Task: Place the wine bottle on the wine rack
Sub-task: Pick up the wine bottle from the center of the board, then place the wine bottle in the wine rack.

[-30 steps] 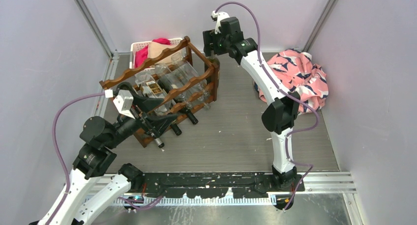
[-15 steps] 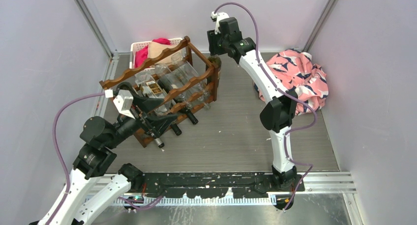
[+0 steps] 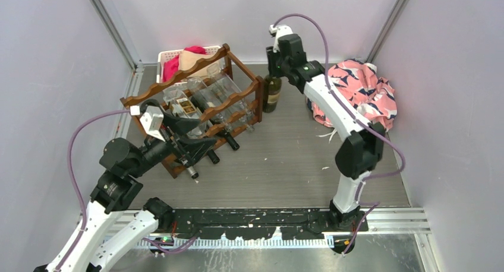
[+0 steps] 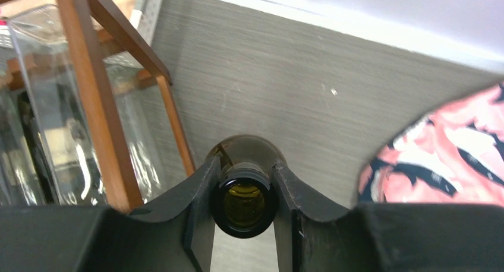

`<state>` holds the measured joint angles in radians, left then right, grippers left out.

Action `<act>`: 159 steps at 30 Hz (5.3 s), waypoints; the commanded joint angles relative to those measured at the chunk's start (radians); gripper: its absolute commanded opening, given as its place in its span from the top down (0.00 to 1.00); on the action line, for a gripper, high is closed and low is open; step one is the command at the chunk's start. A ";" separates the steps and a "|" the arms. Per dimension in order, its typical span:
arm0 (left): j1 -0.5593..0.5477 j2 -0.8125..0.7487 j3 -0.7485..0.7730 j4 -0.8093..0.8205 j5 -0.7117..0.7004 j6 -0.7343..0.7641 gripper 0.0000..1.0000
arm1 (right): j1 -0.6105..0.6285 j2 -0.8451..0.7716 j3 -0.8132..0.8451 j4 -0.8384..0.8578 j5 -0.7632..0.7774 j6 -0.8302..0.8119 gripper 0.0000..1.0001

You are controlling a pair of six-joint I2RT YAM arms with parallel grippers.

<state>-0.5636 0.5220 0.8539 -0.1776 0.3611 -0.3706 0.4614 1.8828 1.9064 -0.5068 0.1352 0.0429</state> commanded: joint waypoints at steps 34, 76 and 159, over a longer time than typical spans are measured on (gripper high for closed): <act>-0.481 0.409 -0.245 0.396 -0.071 0.579 0.11 | -0.227 -1.159 -0.883 -0.034 -0.463 0.452 0.99; -0.541 0.819 -0.228 0.645 -0.204 0.441 1.00 | -0.246 -1.165 -0.954 -0.079 -0.593 0.449 0.51; -0.447 0.561 0.146 -0.232 0.131 0.651 0.00 | 0.563 -1.312 -1.042 -0.290 -0.241 -0.179 0.98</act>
<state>-1.0126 1.1851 0.9932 -0.4950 0.5659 0.3096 1.0195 0.6308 0.8391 -0.8650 -0.1936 -0.1768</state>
